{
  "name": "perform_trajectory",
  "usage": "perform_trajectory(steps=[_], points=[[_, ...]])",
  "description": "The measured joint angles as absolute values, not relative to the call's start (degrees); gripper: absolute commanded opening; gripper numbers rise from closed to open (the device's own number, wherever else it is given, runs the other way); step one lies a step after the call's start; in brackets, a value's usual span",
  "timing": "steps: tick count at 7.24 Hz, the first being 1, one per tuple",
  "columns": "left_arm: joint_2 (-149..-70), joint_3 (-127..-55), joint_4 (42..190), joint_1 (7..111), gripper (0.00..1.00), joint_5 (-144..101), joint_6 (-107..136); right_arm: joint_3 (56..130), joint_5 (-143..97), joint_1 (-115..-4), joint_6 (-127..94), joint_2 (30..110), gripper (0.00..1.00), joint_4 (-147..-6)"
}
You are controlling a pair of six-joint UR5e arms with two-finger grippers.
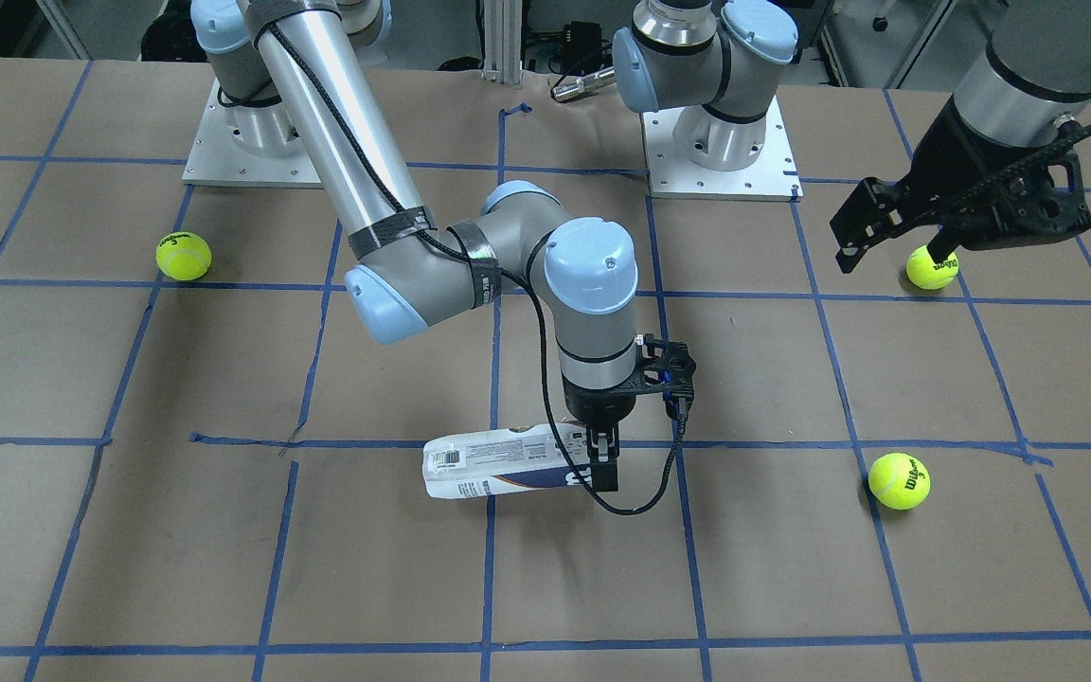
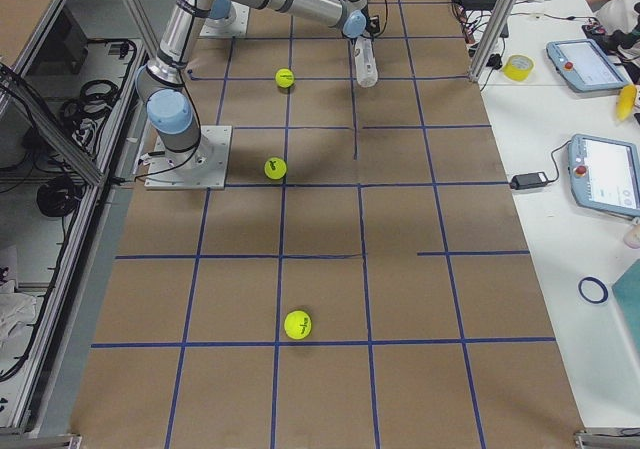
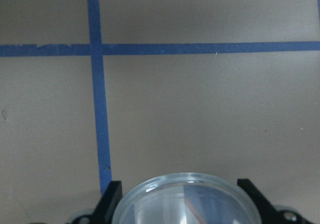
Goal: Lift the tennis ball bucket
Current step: 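Lower the can with the right gripper onto the table center, then open the right gripper, releasing the can lying on its side, and raise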
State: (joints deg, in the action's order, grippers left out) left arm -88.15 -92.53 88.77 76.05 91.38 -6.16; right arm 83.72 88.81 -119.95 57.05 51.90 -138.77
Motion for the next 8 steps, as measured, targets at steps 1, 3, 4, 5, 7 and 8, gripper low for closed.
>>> perform_trajectory(steps=[1, 3, 4, 5, 7, 8], points=[[-88.2, -92.5, 88.6, 76.0, 1.0, 91.3, -6.2, 83.7, 88.8, -120.0, 56.7, 51.9, 0.54, -138.8], [-88.5, -92.6, 88.1, 76.1, 1.0, 91.3, -6.1, 83.4, 88.8, -120.1, 56.5, 51.9, 0.97, -138.9], [-88.5, -92.7, 87.8, 76.1, 1.0, 91.3, -6.1, 83.1, 88.6, -120.1, 56.5, 51.8, 1.0, -139.0], [-88.6, -92.7, 87.6, 76.1, 1.0, 91.3, -6.1, 83.0, 88.4, -120.1, 55.9, 51.8, 1.0, -139.0], [-88.9, -93.0, 87.0, 76.2, 1.0, 91.2, -5.7, 82.8, 88.3, -120.1, 54.4, 51.9, 1.0, -138.8], [-89.0, -93.1, 86.8, 76.3, 1.0, 91.2, -5.5, 82.5, 88.3, -120.1, 54.1, 52.2, 1.0, -138.3]])
